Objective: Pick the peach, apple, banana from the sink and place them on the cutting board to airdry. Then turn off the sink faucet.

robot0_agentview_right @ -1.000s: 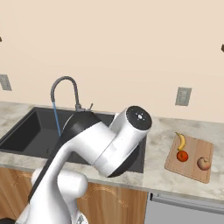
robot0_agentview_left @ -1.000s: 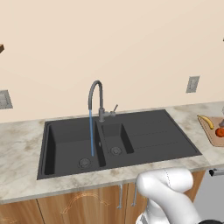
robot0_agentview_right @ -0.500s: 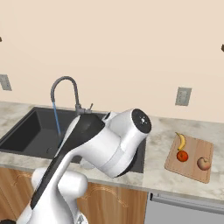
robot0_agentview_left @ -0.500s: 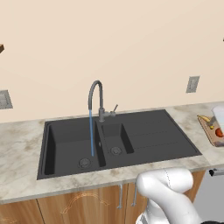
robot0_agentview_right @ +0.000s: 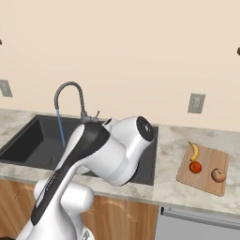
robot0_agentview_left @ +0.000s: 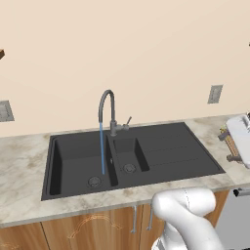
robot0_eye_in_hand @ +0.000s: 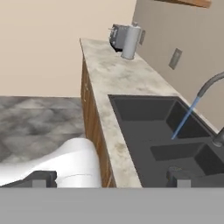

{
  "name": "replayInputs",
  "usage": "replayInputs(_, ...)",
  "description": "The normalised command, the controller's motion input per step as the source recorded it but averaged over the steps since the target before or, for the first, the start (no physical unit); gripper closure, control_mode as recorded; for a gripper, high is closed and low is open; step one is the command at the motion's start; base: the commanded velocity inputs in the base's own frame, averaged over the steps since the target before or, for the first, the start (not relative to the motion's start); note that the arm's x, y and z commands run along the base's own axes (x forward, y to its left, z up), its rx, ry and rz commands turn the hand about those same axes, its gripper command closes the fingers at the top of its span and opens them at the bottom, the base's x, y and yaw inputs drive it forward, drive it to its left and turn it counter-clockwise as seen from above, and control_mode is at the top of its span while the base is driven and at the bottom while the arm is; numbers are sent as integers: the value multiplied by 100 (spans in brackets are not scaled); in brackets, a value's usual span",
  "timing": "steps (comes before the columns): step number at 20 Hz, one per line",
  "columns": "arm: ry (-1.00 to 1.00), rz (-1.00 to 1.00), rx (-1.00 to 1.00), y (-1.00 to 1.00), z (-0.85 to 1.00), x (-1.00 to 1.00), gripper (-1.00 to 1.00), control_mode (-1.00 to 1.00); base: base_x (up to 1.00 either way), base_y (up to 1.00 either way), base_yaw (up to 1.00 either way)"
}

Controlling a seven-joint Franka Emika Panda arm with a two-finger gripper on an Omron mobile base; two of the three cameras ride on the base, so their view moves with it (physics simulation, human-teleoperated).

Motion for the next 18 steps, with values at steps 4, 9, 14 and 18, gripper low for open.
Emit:
replayInputs(4,0,-19,15,15,-1,20,-100,-100,0,0,0)
replayInputs(9,0,-2,12,9,0,45,-100,-100,0,0,0)
replayInputs(14,1,5,14,-2,3,49,-100,-100,0,0,0)
replayInputs(18,5,4,5,19,0,58,-100,-100,0,0,0)
